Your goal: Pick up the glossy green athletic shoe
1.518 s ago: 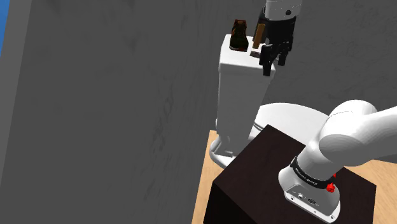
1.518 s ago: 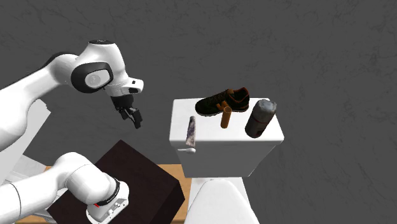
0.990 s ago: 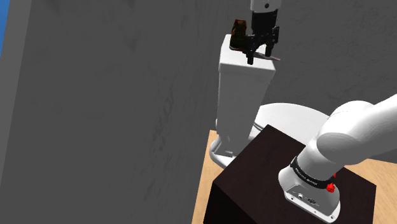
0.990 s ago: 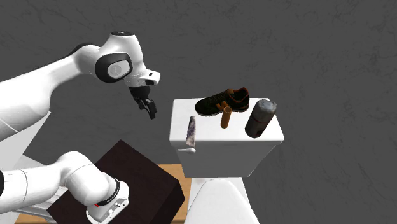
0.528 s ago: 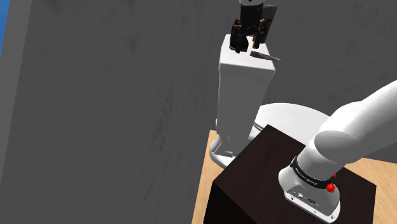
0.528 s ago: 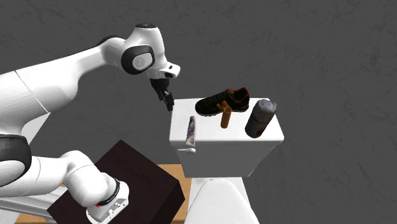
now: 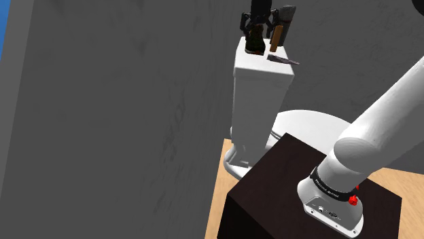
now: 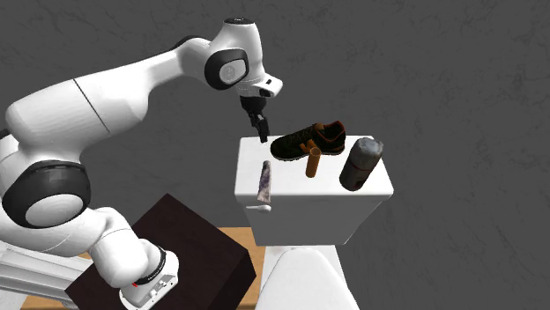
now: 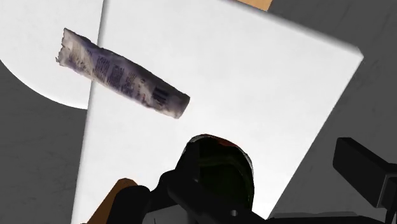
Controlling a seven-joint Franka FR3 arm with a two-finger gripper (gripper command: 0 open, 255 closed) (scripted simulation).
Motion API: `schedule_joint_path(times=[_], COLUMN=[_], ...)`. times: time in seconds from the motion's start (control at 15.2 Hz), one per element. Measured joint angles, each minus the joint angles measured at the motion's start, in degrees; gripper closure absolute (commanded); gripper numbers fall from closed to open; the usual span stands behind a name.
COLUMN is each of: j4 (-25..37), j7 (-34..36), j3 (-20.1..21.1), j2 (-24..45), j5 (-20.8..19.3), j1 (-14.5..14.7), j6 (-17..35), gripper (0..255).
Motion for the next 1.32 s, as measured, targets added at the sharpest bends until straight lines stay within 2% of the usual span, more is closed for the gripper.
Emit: schedule_joint_path(times=[0.53, 0.86, 0.92, 1.06, 1.32], j4=[21.1, 39.5, 41.6, 40.8, 33.9], j7=[4.6, 6.9, 7.1, 7.4, 8.0], j3=[-3.0, -5.0, -5.1, -5.2, -5.2], j2=[14.0, 24.6, 26.0, 26.4, 24.7], j5=[0.9, 2.6, 3.0, 3.3, 3.0], j1=[-3.1, -6.2, -6.7, -6.9, -6.7], j6=[-3.1, -7.4, -7.6, -6.4, -2.0], gripper=[0, 0, 0, 0, 0])
